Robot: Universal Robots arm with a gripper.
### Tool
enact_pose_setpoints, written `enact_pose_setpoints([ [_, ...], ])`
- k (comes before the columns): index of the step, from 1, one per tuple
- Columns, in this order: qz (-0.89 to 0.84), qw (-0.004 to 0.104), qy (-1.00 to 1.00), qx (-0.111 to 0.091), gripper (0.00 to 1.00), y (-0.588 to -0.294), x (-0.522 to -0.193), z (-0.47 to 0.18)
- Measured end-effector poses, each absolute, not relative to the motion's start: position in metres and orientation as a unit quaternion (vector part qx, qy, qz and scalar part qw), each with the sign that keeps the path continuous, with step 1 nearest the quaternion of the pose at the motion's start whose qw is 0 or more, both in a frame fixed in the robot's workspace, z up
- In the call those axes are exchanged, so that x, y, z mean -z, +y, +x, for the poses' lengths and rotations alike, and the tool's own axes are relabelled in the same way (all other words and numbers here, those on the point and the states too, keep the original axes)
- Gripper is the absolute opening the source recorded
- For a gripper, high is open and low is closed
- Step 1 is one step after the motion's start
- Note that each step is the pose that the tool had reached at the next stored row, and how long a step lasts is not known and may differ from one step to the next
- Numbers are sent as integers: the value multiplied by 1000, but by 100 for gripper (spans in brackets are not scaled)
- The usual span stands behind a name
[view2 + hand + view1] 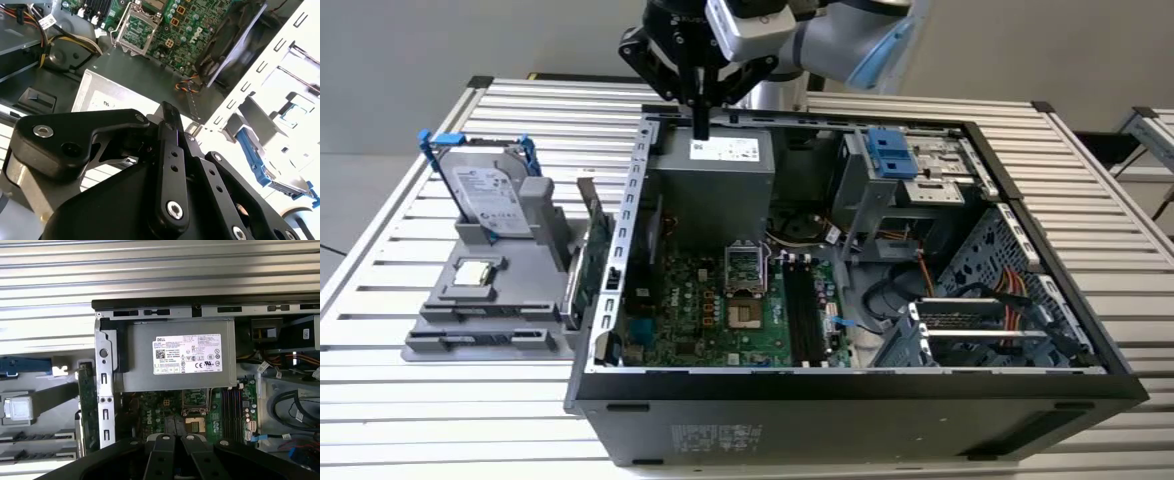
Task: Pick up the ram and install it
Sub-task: 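Reach for the ram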
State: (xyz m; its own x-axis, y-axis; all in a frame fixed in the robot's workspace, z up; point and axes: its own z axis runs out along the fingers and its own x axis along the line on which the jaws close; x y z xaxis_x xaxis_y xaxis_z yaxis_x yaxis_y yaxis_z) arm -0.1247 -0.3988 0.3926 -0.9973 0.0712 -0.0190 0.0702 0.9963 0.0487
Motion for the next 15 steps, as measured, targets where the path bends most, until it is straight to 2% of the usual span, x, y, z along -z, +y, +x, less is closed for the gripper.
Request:
enact_pose_setpoints([
  [15, 35, 10, 999, -24, 0, -399, -393, -142],
])
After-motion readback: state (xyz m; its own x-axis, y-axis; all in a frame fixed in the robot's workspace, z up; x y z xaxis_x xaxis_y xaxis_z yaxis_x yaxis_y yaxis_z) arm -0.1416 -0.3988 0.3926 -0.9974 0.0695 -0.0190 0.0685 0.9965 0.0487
